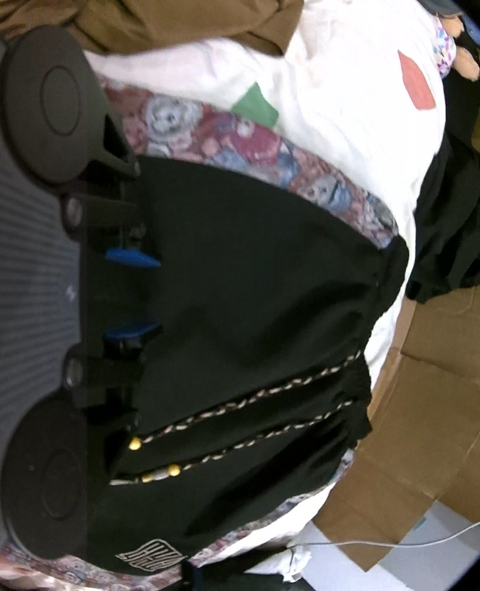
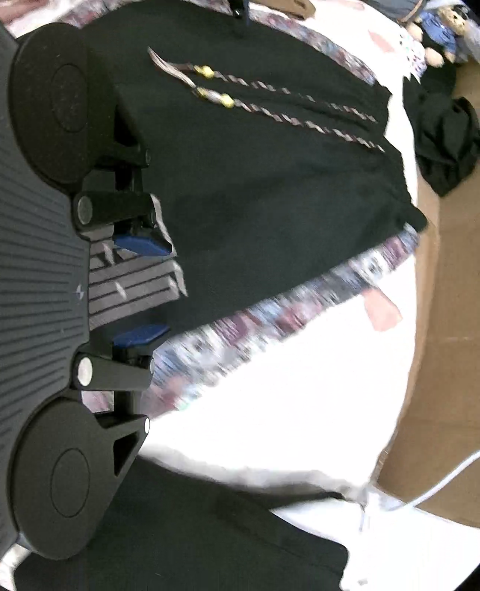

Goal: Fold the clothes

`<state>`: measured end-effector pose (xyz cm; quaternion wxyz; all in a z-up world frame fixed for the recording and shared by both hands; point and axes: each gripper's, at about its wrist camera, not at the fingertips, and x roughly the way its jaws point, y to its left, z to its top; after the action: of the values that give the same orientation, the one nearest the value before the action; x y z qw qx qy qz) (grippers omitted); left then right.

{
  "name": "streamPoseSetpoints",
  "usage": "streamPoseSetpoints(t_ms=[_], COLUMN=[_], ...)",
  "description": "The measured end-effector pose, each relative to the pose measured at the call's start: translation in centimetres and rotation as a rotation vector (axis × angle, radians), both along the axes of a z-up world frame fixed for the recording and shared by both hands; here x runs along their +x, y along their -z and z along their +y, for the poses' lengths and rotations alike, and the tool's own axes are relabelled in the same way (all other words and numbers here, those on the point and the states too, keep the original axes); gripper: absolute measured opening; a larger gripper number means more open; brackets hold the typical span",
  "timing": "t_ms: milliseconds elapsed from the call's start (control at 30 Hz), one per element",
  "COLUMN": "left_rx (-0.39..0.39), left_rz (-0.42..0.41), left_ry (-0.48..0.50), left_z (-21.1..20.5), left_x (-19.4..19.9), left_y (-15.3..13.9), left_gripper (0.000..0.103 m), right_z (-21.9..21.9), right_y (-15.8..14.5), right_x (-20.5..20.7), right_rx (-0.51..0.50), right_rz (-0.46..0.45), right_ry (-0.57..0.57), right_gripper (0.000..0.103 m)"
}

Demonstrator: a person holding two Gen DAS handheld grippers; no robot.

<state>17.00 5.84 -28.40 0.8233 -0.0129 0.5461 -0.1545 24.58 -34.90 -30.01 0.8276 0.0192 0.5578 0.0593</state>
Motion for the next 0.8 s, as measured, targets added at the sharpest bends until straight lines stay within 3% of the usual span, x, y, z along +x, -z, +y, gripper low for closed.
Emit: streamPoseSetpoints(t_ms=[200,467,633,800], left_rx=[0.016,0.009,-0.026,-0.051], left_rz=[-0.001,-0.076,-0.095,-0.14], left_ry=[0.003,-0.044,-0.084,-0.076], left_z=[0.2,1.4,1.1,0.4], left_x=[0.6,2.7,4.8,6.7], left_y=[0.9,-0.2,-0.3,-0.9], left_gripper=[0.038,0.038,0.038,0.038], right_z=[-0.8,-2.5,-2.2,-0.5], right_y=[2.1,3.0,1.1,0.7], right_x=[2.0,2.8,4.0,6.2], right_rx=[-0.085,-0.246,-0.149,-0.089], right_rz=[-0.021,-0.048,-0.132,-0.149], right_ry=[-0.107,-0.06,-0.079,-0.101], right_gripper=[0.045,0.043,0.043,0.043])
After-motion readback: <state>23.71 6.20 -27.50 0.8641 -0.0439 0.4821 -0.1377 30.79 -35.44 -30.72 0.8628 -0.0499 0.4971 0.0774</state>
